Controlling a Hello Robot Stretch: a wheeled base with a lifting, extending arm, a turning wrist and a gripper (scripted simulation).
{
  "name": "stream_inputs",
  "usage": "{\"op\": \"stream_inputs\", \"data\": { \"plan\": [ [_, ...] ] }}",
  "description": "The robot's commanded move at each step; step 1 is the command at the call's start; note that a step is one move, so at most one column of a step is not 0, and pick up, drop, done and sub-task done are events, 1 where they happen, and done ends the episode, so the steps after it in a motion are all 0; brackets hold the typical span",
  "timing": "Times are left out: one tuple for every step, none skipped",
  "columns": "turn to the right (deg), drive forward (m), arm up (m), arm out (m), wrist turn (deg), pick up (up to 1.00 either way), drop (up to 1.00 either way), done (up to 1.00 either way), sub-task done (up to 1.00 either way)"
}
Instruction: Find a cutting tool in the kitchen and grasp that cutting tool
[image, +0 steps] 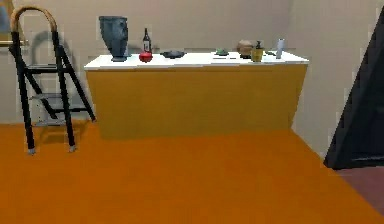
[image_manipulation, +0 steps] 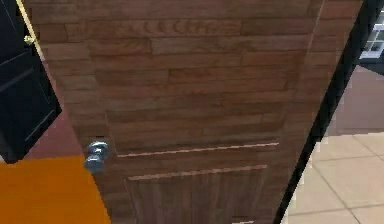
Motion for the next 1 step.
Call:
{"op": "stream_inputs", "data": {
  "plan": [
    [0.0, 0.4, 0.0, 0.0, 0.0, 0.0, 0.0, 0.0, 0.0]
  ]
}}
